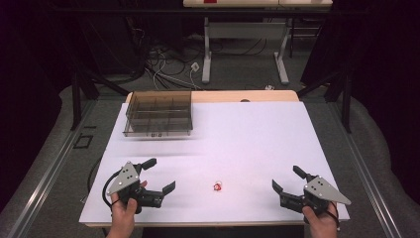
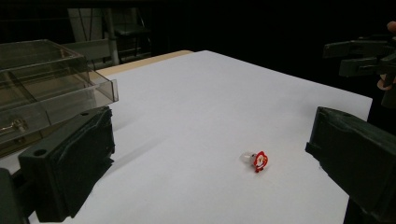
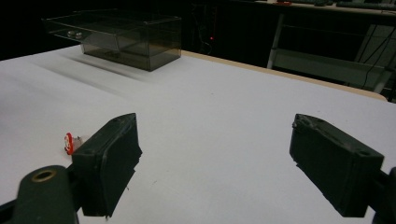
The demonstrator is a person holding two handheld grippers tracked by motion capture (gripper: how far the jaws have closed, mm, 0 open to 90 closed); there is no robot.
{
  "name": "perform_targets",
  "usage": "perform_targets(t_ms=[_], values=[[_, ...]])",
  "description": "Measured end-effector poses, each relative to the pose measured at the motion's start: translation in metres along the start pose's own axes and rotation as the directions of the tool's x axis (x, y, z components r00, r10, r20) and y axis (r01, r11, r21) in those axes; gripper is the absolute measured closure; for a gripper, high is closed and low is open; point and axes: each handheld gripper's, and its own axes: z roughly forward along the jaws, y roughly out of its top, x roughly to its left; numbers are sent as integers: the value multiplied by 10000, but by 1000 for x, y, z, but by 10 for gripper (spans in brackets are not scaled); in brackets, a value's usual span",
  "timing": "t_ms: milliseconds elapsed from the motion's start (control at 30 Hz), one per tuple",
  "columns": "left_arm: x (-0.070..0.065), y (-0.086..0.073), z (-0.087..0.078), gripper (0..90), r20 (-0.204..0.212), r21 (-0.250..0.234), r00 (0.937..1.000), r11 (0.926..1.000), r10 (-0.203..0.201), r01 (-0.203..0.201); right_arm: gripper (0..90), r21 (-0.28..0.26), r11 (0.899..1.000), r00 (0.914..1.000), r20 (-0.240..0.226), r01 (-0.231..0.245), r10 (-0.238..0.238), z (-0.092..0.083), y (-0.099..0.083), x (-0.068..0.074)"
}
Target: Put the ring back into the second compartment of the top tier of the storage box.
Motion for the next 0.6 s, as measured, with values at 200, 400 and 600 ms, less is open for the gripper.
perform_targets(t_ms=[200,400,600], values=[[0,3,4,5,-57,-138,9999,9998,-127,127,149,87,9999,9999,12,128,-128,-3,-2,1],[-3,5,14,5,126,-56,9991,9992,-403,404,149,-18,10000,9998,185,-10,10,-8,-1,-2],[-15,8,29,5,305,252,9976,9978,-619,611,149,43,9999,9996,257,-91,89,-4,-1,-3]])
